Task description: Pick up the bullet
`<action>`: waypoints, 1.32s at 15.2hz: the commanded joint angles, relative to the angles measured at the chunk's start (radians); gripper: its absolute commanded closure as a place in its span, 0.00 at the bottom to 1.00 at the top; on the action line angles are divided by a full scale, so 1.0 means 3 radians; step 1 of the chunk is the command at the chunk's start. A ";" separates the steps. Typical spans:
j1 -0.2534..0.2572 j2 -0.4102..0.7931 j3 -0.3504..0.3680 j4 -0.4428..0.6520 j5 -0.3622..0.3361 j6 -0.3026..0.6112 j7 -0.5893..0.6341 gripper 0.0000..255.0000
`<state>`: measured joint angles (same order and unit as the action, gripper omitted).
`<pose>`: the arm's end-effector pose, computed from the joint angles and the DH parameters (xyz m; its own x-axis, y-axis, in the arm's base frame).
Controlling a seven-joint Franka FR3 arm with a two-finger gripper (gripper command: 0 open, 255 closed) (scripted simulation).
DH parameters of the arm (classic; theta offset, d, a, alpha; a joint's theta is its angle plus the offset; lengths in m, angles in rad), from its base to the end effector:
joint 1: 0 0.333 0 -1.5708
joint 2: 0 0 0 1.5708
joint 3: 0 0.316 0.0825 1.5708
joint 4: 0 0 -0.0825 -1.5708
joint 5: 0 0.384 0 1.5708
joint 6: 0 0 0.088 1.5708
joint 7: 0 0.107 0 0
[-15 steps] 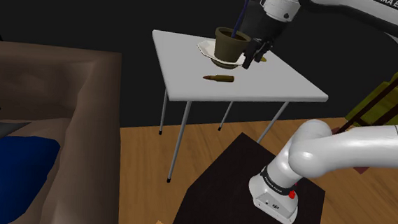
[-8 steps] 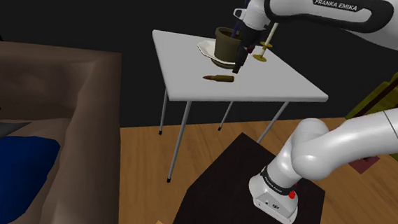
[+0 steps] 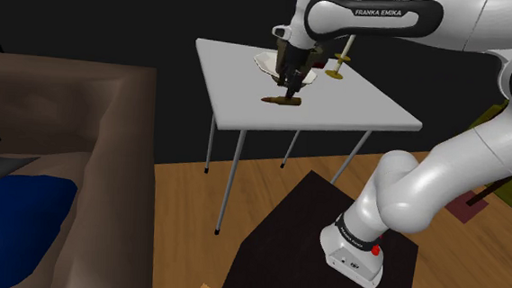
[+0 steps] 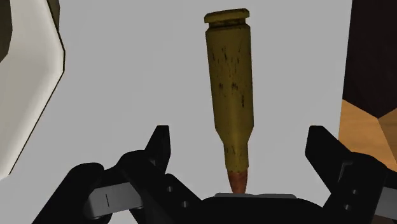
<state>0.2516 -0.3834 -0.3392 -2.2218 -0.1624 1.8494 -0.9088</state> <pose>0.4405 -0.0646 0.5181 0.6293 0.7766 -0.0286 0.7771 -0.6292 0.0137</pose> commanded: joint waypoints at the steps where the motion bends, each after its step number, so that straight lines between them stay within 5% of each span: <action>1: 0.0007 0.0018 -0.0010 -0.0075 -0.0003 0.0091 -0.0027 0.00; 7: 0.0002 0.0055 -0.0033 -0.0249 -0.0012 0.0301 -0.0023 0.00; 8: 0.0002 0.0053 -0.0032 -0.0252 -0.0012 0.0303 -0.0021 1.00; 20: 0.0005 0.0029 -0.0017 -0.0136 -0.0006 0.0163 -0.0025 1.00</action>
<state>0.2521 -0.3757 -0.3458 -2.2755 -0.1658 1.9104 -0.9162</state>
